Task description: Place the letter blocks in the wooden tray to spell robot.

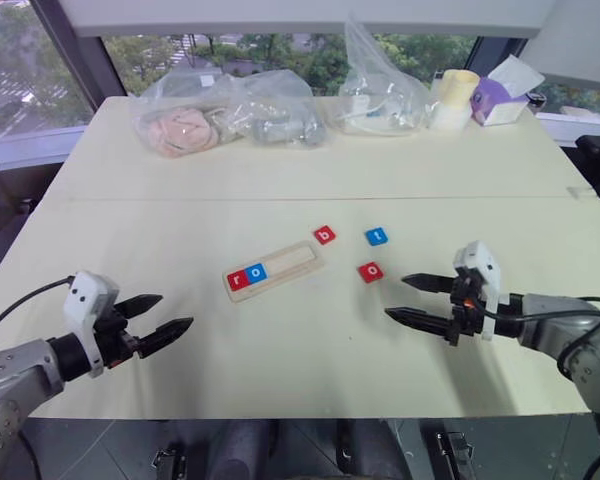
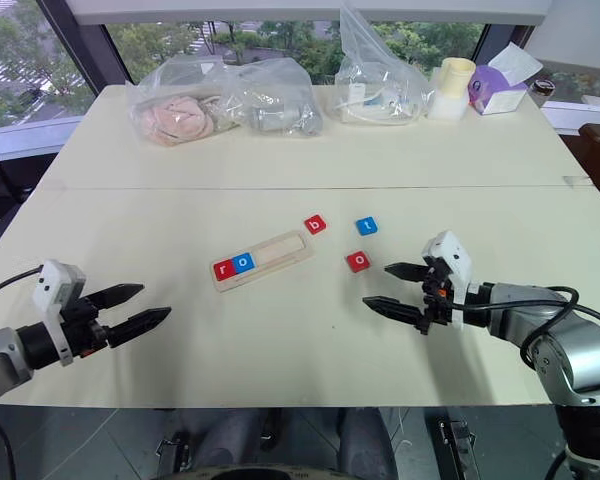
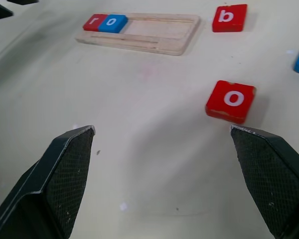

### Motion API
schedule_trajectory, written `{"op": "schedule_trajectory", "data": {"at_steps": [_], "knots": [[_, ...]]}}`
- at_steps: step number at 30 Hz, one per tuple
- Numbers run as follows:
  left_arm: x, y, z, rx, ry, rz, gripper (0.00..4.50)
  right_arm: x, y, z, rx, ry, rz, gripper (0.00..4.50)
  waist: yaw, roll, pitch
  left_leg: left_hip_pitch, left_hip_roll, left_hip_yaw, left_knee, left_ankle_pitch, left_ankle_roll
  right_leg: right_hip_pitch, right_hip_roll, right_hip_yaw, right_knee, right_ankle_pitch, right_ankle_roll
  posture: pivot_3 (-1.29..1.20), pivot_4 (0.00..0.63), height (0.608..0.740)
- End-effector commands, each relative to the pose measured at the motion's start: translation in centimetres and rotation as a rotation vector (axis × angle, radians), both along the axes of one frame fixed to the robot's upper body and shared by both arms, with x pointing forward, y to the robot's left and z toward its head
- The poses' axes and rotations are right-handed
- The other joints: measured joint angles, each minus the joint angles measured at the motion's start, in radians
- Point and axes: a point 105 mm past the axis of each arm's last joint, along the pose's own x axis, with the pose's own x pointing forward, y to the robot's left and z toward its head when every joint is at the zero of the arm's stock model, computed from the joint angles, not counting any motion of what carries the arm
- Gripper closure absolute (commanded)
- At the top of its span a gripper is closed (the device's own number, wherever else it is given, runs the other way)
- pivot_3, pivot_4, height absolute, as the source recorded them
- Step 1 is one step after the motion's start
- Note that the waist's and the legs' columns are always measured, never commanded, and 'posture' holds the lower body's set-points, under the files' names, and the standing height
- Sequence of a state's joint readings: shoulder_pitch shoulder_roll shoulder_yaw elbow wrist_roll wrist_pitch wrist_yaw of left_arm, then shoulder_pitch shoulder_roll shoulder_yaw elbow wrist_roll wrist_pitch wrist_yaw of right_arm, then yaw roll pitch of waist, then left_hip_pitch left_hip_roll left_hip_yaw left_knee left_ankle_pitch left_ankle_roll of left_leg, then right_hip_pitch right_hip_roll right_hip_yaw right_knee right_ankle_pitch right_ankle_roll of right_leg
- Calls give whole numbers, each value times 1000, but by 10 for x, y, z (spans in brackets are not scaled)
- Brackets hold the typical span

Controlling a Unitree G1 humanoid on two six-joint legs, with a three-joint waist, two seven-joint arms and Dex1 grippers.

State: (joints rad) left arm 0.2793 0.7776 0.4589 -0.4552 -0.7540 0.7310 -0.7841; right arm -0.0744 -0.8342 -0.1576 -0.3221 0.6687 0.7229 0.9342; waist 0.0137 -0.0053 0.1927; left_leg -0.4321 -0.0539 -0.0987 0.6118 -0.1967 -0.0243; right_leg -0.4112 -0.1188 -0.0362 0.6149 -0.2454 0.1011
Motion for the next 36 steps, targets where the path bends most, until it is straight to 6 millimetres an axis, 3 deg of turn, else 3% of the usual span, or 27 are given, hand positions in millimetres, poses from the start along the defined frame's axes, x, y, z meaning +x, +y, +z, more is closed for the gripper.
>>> {"op": "schedule_trajectory", "data": {"at_steps": [1,8,13,19,22,24,31,36], "knots": [[-4,2,7,35,-18,-11,0,0,1,3,-5,-26,3,45,0,0,0,0,0,0,0,0,0,0,0,0,0,0,0,0,150,740],[-1,7,8,55,-25,0,0,5,3,-8,-61,27,-46,45,-1,0,0,0,0,1,0,0,0,-1,0,0,0,0,0,0,150,740],[3,11,10,85,-36,3,0,6,5,-5,-59,3,-41,45,0,0,0,0,0,2,0,0,0,-1,0,1,0,0,0,0,150,740],[15,15,28,250,-64,-130,0,-7,6,5,-46,61,20,45,1,0,0,0,0,3,0,0,1,-1,0,1,1,0,0,0,150,740],[31,0,33,239,-86,-217,0,-7,22,24,-42,13,84,45,-1,1,0,1,0,6,0,0,0,-2,0,4,1,0,1,0,150,740],[43,-12,25,251,-85,-277,0,-11,38,29,-46,-7,137,45,-1,1,0,1,1,8,0,0,0,-2,0,4,1,1,2,0,150,740],[85,-38,-4,283,-125,-346,0,-24,64,27,-80,-15,210,45,2,-1,1,0,1,11,-1,1,5,-3,0,4,1,2,6,0,150,740],[94,-49,-12,298,-143,-388,0,-29,70,22,-100,-13,221,45,-2,-2,1,-1,0,11,3,1,5,-3,0,6,1,4,9,0,150,740]]}}
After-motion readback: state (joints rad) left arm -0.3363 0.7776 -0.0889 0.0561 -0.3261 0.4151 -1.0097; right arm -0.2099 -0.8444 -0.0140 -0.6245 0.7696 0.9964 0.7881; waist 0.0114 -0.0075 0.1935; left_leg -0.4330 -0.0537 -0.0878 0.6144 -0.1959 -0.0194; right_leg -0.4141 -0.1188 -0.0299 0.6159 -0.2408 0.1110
